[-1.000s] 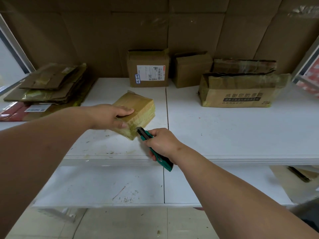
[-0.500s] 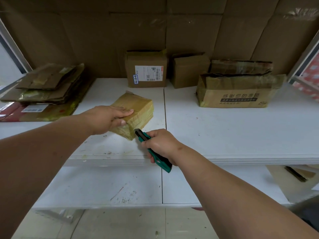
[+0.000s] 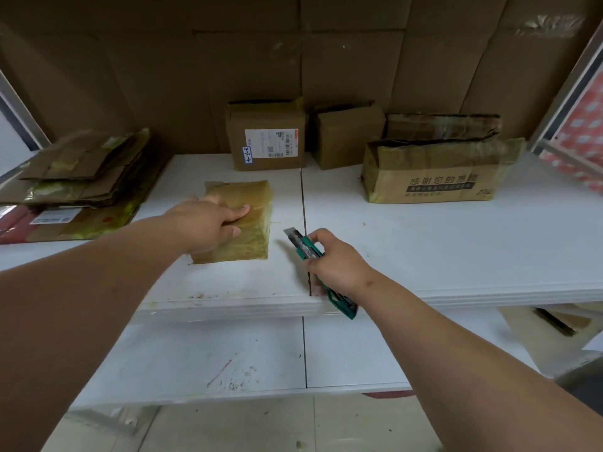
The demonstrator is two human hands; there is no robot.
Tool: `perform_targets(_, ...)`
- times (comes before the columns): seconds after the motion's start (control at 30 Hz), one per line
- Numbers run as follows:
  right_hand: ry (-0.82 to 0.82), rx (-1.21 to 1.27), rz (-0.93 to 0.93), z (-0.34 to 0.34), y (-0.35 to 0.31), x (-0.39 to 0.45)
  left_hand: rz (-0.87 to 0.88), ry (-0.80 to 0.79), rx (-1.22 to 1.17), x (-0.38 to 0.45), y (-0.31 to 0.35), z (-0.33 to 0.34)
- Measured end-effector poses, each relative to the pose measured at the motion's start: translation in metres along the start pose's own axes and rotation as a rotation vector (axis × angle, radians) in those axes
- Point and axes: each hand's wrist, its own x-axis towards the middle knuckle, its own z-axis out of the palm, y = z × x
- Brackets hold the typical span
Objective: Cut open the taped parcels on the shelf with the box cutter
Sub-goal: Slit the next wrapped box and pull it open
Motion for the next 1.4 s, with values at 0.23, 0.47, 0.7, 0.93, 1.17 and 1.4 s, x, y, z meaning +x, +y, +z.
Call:
perform_targets(0.23, 0.107, -0.439, -0.223, 0.02, 0.002, 0.0, -0.076, 0.117, -0.037, 0.001, 0.009, 0.008)
perform_targets(0.47, 0.251, -0.638, -0.212, 0.021, 0.0, 0.004, -0.087, 0.122, -0.091, 0.002, 0.011, 0.008)
perform_targets(0.7, 0.251, -0.561, -0.266, 0.026, 0.001, 0.008, -0.076, 0.104, -0.093, 0.003, 0.012, 0.005)
perform_targets(0.93, 0.275, -0.526, -0.284, 0.028, 0.002, 0.012, -0.083, 0.089, -0.103, 0.003, 0.015, 0.003)
perform_targets(1.17, 0.293, -0.507, -0.265, 0.028, 0.004, 0.015, -0.101, 0.096, -0.126, 0.006, 0.02, 0.003)
perform_targets(1.4, 0.365, -0.509, -0.305, 0.032, -0.001, 0.019, -0.121, 0.088, -0.139, 0.012, 0.019, 0.006)
